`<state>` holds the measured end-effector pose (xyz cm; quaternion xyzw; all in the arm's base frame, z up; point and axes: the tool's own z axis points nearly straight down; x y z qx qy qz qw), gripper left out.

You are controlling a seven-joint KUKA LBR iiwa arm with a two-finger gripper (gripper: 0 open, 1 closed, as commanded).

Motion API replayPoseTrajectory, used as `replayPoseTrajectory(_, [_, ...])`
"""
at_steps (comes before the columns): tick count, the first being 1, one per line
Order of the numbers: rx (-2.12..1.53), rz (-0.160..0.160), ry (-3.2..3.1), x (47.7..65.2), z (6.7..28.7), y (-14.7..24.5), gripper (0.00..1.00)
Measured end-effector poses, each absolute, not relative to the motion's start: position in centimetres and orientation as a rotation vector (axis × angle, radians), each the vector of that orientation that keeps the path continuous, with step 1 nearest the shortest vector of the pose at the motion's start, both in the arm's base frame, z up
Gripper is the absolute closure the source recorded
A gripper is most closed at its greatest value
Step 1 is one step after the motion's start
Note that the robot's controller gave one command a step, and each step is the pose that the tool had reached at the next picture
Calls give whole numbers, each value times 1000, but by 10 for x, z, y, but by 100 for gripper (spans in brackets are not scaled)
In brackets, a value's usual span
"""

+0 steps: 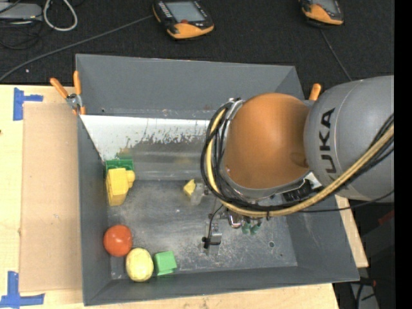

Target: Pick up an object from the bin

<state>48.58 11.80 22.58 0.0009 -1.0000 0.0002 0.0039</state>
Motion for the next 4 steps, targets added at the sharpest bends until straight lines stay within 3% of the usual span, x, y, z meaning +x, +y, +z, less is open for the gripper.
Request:
replayPoseTrajectory(1, [-3, 0, -3140, 487, 228, 117, 0])
replayPoseTrajectory(2, [-89, -1, -3139, 504, 221, 145, 0])
replayPoseTrajectory(3, [199, -1, -3138, 570, 199, 190, 0])
replayPoseTrajectory(4, [-109, -1, -3139, 583, 153, 197, 0])
